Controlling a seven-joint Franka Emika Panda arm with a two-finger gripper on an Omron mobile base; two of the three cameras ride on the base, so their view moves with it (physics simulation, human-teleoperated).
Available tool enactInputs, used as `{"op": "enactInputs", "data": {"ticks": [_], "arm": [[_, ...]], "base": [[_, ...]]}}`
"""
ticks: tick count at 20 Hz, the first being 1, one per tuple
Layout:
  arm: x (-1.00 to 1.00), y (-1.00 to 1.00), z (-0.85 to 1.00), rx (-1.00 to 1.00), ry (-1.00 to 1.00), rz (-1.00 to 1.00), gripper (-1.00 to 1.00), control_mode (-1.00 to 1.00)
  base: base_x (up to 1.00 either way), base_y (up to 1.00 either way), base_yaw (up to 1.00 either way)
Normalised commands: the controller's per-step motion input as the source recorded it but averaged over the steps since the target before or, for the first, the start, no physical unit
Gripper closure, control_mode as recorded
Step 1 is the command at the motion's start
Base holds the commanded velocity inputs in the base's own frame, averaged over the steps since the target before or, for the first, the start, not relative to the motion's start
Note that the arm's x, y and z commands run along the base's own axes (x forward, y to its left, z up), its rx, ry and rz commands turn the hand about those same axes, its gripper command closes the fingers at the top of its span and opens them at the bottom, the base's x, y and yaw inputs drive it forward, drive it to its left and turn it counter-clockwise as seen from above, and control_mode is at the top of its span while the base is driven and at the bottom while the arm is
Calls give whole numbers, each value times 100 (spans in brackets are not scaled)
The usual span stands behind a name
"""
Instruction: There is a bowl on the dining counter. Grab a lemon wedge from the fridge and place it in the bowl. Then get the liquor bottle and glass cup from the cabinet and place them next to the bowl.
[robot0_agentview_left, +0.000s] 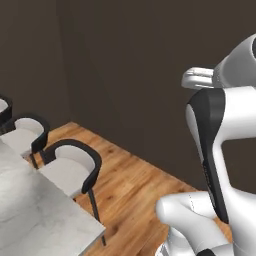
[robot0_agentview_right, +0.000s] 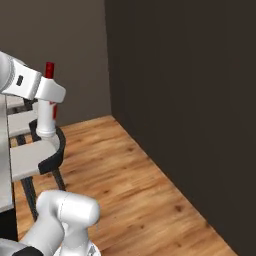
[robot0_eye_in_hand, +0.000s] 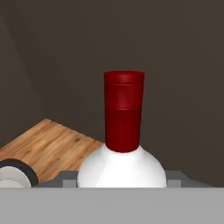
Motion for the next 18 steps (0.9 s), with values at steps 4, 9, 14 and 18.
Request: {"op": "enactInputs", "data": {"ticks": [4, 9, 14, 18], "arm": [[0, 0, 0, 0, 0, 0, 100, 100], [0, 0, 0, 0, 0, 0, 100, 100], [0, 0, 0, 0, 0, 0, 100, 100], [0, 0, 0, 0, 0, 0, 100, 100]], "base": [[100, -27, 52], [95, -42, 55], [74, -46, 58], [72, -39, 61]]}}
